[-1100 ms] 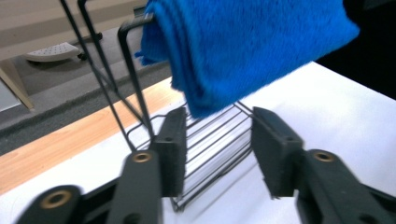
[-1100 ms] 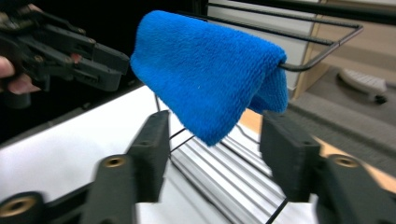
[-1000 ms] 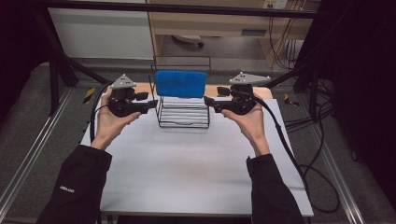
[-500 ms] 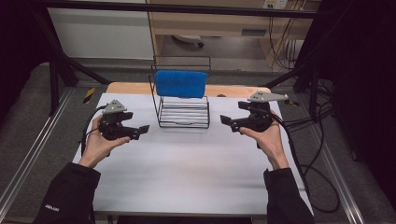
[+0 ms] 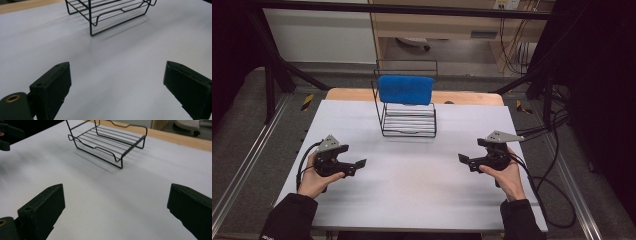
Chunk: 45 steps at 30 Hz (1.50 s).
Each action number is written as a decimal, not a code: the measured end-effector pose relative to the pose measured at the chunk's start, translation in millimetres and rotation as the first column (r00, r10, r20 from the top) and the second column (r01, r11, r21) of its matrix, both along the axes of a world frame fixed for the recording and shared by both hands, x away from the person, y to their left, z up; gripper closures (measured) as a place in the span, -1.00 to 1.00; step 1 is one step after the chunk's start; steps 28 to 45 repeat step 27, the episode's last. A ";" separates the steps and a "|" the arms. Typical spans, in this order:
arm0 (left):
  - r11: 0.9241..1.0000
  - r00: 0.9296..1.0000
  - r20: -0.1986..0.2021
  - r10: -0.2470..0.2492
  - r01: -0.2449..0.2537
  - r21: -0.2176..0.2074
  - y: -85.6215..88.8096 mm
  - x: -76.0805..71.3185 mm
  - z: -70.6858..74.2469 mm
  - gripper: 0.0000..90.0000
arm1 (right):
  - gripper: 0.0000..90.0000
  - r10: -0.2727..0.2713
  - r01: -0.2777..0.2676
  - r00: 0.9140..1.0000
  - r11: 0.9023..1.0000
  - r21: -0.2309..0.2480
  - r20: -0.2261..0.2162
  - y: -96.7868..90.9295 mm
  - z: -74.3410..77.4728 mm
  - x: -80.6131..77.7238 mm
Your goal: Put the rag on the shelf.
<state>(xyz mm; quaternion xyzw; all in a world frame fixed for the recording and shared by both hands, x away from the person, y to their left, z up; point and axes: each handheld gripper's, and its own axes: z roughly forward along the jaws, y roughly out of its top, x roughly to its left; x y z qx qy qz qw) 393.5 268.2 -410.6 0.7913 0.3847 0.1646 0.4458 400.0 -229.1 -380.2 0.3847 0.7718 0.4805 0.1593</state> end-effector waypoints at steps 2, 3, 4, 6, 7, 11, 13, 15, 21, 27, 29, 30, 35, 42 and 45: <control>1.000 1.000 -0.002 0.001 -0.001 0.001 3.2 -4.0 -6.4 -0.83 | -0.96 -0.009 0.009 1.000 1.000 0.003 -0.012 -4.9 -9.7 -3.4; 1.000 1.000 -0.001 0.003 -0.003 0.002 4.7 -6.1 -9.6 -0.82 | -0.96 -0.011 0.011 1.000 1.000 0.003 -0.013 -7.1 -13.6 -5.2; 1.000 1.000 0.000 0.007 -0.007 0.005 6.2 -7.8 -12.9 -0.82 | -0.97 -0.008 0.008 1.000 1.000 0.001 -0.015 -9.0 -17.3 -7.1; 1.000 1.000 -0.008 0.013 -0.013 0.011 9.5 -10.7 -18.8 -0.81 | -0.97 -0.011 0.011 1.000 1.000 -0.005 -0.019 -12.0 -23.7 -10.6; 1.000 1.000 -0.012 0.015 -0.015 0.013 11.2 -11.7 -21.2 -0.81 | -0.96 -0.008 0.007 1.000 1.000 -0.015 -0.023 -14.0 -28.3 -13.2; 1.000 1.000 -0.016 0.015 -0.015 0.023 15.3 -15.2 -27.3 -0.81 | -0.98 0.011 -0.012 0.999 1.000 -0.026 -0.045 -19.0 -42.3 -20.8; 1.000 1.000 -0.016 0.010 -0.010 0.027 16.4 -17.1 -30.0 -0.81 | -0.97 0.007 -0.009 0.998 1.000 -0.029 -0.055 -22.4 -50.8 -25.4; 1.000 1.000 -0.020 0.010 -0.009 0.028 16.6 -18.3 -32.2 -0.81 | -0.97 0.006 -0.009 0.997 0.999 -0.031 -0.072 -26.8 -57.9 -29.1; 0.999 1.000 -0.021 -0.001 0.002 0.034 18.0 -24.6 -34.6 -0.81 | -0.96 -0.015 0.015 0.996 1.000 -0.011 -0.086 -37.7 -64.8 -40.2; 0.999 1.000 -0.023 -0.007 0.008 0.038 19.9 -26.3 -36.1 -0.81 | -0.96 -0.019 0.019 0.994 1.000 -0.007 -0.105 -39.8 -67.1 -39.2; 0.999 1.000 -0.023 -0.007 0.008 0.038 19.9 -26.3 -36.1 -0.81 | -0.96 -0.019 0.019 0.994 1.000 -0.007 -0.105 -39.8 -67.1 -39.2; 0.999 1.000 -0.023 -0.007 0.008 0.038 19.9 -26.3 -36.1 -0.81 | -0.96 -0.019 0.019 0.994 1.000 -0.007 -0.105 -39.8 -67.1 -39.2; 0.999 1.000 -0.023 -0.007 0.008 0.038 19.9 -26.3 -36.1 -0.81 | -0.96 -0.019 0.019 0.994 1.000 -0.007 -0.105 -39.8 -67.1 -39.2; 0.999 1.000 -0.023 -0.007 0.008 0.038 19.9 -26.3 -36.1 -0.81 | -0.96 -0.019 0.019 0.994 1.000 -0.007 -0.105 -39.8 -67.1 -39.2; 0.999 1.000 -0.023 -0.007 0.008 0.038 19.9 -26.3 -36.1 -0.81 | -0.96 -0.019 0.019 0.994 1.000 -0.007 -0.105 -39.8 -67.1 -39.2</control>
